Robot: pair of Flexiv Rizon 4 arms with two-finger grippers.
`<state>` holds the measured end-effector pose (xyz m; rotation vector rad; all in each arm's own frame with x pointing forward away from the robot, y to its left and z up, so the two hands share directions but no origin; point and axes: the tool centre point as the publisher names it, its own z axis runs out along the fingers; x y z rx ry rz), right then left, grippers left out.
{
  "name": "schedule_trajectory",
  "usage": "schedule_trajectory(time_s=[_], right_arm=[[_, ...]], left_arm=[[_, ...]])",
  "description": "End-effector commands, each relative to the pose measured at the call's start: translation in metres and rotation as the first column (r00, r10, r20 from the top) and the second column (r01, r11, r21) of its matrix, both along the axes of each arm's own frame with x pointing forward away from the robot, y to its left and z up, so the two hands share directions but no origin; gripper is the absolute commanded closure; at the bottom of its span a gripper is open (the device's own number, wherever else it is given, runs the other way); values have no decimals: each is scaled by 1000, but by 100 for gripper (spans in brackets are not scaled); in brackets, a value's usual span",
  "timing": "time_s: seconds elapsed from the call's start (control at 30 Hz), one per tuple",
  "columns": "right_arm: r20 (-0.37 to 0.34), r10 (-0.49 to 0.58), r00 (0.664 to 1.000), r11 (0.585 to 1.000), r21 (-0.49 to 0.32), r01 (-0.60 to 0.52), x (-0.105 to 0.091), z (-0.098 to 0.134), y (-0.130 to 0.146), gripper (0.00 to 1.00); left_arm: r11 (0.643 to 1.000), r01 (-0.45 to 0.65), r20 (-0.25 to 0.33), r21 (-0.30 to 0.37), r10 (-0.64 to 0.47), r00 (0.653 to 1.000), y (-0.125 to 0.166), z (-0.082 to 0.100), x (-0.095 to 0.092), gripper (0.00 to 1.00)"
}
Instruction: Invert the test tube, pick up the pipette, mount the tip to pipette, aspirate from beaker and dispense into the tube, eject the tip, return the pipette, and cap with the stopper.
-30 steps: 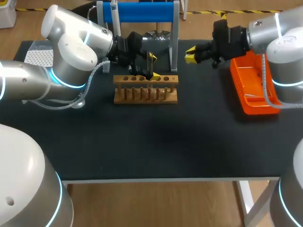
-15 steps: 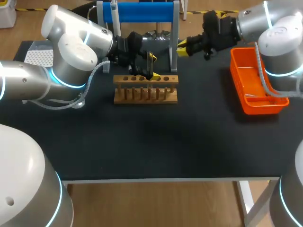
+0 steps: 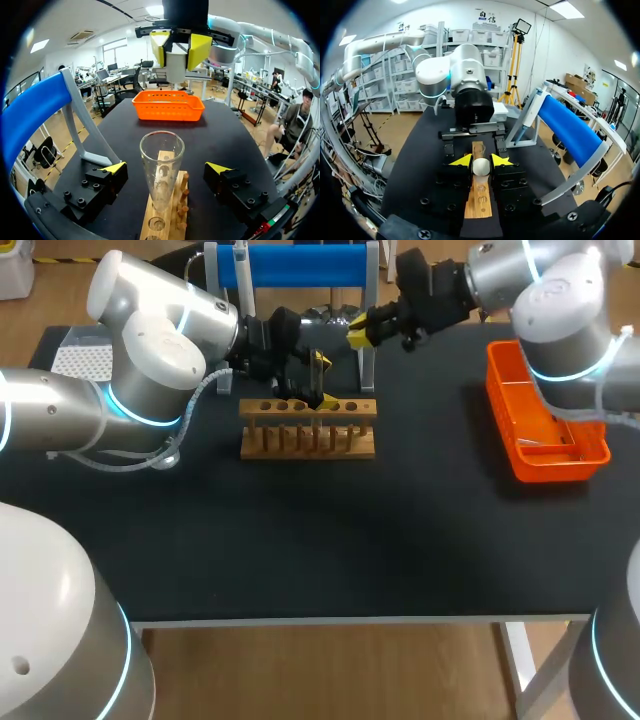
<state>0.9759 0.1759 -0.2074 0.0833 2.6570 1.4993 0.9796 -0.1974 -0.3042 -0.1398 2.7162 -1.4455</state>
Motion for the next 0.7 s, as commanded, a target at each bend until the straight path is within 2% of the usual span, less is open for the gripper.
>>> schedule_trajectory(time_s=[0.03, 0.33, 0.7], right_arm=[[-3, 11, 1000, 1000, -1, -11, 8, 0, 11, 100], [4, 33, 999, 999, 15, -33, 11, 3, 31, 100], [-1, 68, 998, 998, 15, -68, 5, 1, 45, 100]], left_arm=[[1000, 1, -2, 2, -1, 1000, 0, 0, 1, 0], [1000, 1, -2, 2, -1, 1000, 0, 0, 1, 0], [1000, 1, -2, 2, -1, 1000, 0, 0, 1, 0]])
